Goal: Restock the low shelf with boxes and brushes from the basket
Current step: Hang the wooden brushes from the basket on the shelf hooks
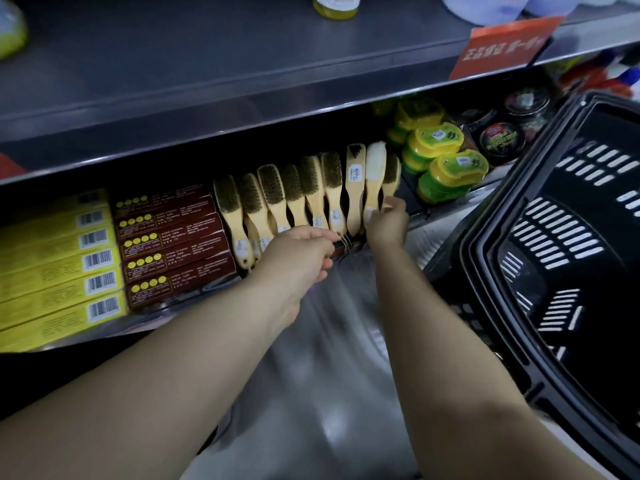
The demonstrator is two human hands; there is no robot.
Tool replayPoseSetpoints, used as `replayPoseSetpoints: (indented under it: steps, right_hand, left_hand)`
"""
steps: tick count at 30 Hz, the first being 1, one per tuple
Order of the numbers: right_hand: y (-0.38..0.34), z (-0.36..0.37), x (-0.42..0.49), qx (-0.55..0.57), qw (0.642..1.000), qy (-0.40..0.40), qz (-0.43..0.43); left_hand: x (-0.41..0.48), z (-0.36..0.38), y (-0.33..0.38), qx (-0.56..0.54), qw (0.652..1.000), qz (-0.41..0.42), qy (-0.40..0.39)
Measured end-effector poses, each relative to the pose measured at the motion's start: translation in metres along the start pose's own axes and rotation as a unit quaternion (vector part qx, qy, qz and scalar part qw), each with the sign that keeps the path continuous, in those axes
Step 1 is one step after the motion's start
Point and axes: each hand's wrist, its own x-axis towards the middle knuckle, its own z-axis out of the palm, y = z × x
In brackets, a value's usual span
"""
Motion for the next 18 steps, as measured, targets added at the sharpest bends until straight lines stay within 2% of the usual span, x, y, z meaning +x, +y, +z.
replayPoseSetpoints:
  steps: [2,5,7,10,14,18]
  right_hand:
    - [-0.005,0.002,-0.028,-0.02,0.999,-0.023,-0.039]
    - [-0.009,0.015,-0.076,-0.052,0.985,-0.134,-0.095]
    - [-0.01,0.024,-0.104,-0.09,0.96,-0.224,-0.141]
    - [-0.013,0.035,-0.138,-0.119,0.916,-0.333,-0.187]
    - [-0.018,0.046,-0.163,-0.16,0.891,-0.378,-0.192]
    - [-0.03,0.065,-0.174,-0.156,0.891,-0.38,-0.195]
  left_hand:
    - [-0.007,-0.001,-0.002,0.036,0.999,0.032,0.006]
    - [-0.014,-0.018,-0.012,0.137,0.985,0.096,0.029]
    - [-0.018,-0.041,-0.027,0.245,0.961,0.118,0.055]
    - [-0.023,-0.079,-0.042,0.381,0.914,0.107,0.09]
    - [-0.018,-0.132,-0.017,0.456,0.879,0.114,0.086]
    - [-0.002,-0.191,0.025,0.528,0.842,0.103,0.041]
